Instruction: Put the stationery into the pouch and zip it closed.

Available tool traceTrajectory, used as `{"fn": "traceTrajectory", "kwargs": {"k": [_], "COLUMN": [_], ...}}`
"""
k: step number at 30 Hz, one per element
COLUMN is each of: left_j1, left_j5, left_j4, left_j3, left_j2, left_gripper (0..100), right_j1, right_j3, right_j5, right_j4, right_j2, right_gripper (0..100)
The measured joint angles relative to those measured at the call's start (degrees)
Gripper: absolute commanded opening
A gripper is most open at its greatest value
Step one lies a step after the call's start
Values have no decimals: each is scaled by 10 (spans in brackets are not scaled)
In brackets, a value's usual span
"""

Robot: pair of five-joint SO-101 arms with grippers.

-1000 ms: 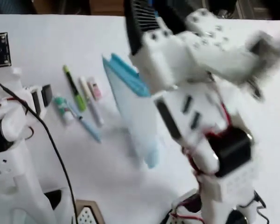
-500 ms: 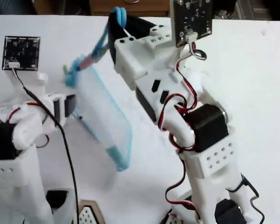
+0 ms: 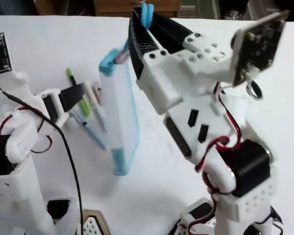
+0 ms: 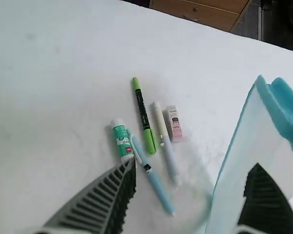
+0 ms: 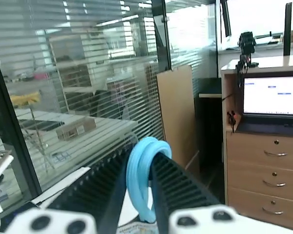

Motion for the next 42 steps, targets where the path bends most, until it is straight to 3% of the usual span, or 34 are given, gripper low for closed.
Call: {"fn": "traceTrajectory", "kwargs": {"k": [7,11,16,21,25,30,36,42], "left_j1": [81,135,154,193,210,211,208,211], "left_j5": [-4,-55,-105,-108,-101,-101,-100,-101], "left_j4": [16,49,55,-14,-103,-138,-148,-185], "left_j3": [-8,-38,-40,34,123,146,147,147], "left_j2": [0,-1,-1,-1,0,0,0,0], "left_gripper": [359,359,359,353,249,12,22,22], "right_j1": [0,0,0,0,0,-1,-1,45], "right_j3": [2,2,2,2,2,2,22,61], "right_j5": [0,0,0,0,0,0,0,0], "right_j4": [0,0,0,0,0,0,-3,-25], "right_j2": [-10,-10,-10,-10,-10,-10,-9,-9], "right_gripper": [17,17,17,17,17,17,17,17]}}
